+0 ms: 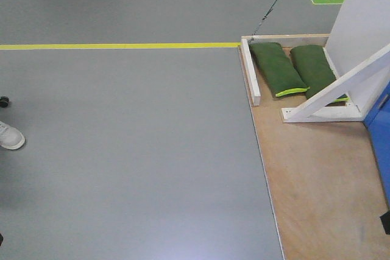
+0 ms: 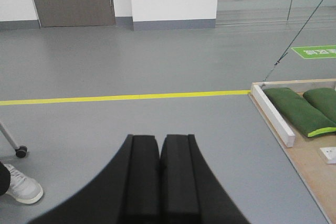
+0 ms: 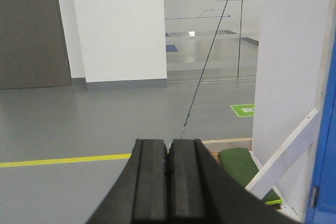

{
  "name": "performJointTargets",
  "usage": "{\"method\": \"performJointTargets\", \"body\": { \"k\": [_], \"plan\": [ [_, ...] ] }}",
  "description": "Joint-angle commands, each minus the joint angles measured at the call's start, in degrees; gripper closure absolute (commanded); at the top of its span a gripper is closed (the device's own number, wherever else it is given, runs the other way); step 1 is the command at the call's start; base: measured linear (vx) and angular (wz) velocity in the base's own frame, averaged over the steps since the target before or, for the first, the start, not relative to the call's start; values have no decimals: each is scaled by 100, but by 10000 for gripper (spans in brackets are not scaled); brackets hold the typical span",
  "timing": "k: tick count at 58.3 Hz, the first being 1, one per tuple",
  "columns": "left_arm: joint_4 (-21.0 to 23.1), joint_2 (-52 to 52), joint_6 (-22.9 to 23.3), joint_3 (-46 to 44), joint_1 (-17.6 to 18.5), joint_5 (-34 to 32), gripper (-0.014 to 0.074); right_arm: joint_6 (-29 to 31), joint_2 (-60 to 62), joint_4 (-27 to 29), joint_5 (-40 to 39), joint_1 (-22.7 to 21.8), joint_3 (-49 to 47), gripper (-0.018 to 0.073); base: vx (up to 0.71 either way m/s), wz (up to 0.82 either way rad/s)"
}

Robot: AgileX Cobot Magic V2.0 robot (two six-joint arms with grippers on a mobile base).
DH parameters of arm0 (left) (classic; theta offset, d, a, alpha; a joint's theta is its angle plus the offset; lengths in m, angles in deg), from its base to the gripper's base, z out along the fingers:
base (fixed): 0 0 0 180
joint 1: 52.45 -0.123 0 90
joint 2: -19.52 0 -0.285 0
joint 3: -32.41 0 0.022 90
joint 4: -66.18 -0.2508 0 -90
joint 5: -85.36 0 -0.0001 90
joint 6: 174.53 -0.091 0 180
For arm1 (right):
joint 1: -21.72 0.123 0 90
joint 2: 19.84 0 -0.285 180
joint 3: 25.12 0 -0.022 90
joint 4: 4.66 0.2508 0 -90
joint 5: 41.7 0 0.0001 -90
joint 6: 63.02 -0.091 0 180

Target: Move to blue door and open it

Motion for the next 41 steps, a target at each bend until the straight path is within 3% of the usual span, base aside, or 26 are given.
{"method": "performJointTargets", "body": {
  "k": [1,41],
  "plan": [
    [42,-66,20,-152,36,-476,524,34,81,-42,-480,-38,16,547,31,-2],
    [42,-66,20,-152,36,-476,524,34,81,-42,-480,-38,16,547,9,-1]
  ]
}}
